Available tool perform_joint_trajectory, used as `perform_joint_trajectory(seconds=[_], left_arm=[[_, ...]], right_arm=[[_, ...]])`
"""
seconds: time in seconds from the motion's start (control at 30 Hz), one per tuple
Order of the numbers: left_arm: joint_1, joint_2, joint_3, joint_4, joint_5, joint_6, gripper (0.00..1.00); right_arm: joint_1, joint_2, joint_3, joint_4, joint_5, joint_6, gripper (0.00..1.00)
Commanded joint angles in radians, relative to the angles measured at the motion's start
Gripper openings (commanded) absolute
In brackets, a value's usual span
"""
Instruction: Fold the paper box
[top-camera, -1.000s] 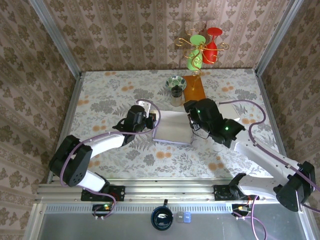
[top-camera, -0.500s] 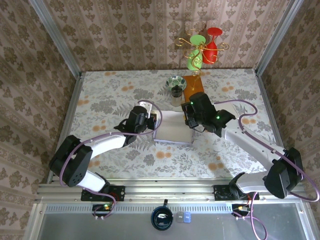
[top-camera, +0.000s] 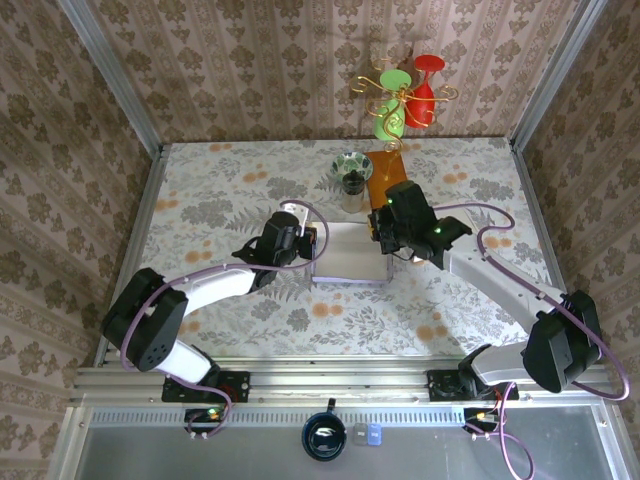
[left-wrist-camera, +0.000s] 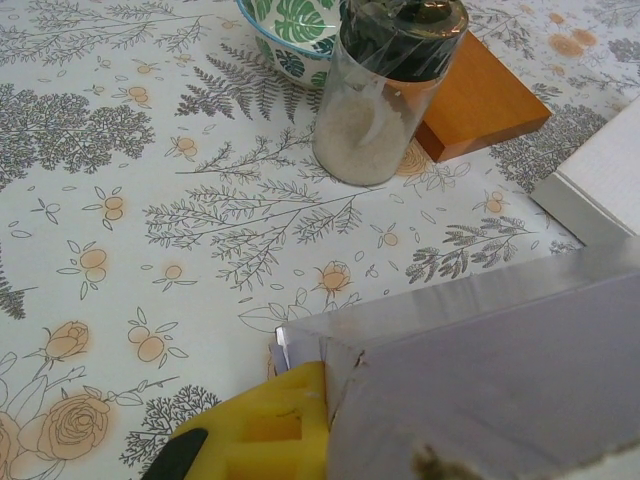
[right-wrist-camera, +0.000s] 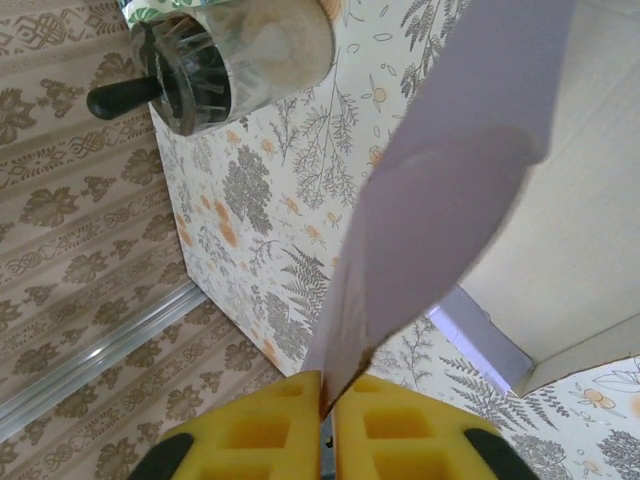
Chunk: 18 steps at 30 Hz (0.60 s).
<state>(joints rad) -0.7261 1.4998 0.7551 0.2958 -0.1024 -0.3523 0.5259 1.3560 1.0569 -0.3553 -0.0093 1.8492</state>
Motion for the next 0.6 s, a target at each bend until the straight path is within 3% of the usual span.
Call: perform_joint_trajectory(seconds=[0.0,0.37,0.57], left_arm=[[-0.011,0.019,0.003,-0.049,0.005,-0.016,0.0],[-0.025,0.024,-0.003,-0.044,0.058,-0.074,0.01],[-0.028,-0.035,-0.009,-0.09,0.101,-0.135,0.17]], right_arm=[[-0.003,-0.007,-0.034,0.003,-0.035,0.024,0.08],[-0.003,-0.034,-0.09,-0.002,-0.049,0.04,0.03],[-0.003,-0.049,-0.11,0.001,-0.062,0.013,0.0]])
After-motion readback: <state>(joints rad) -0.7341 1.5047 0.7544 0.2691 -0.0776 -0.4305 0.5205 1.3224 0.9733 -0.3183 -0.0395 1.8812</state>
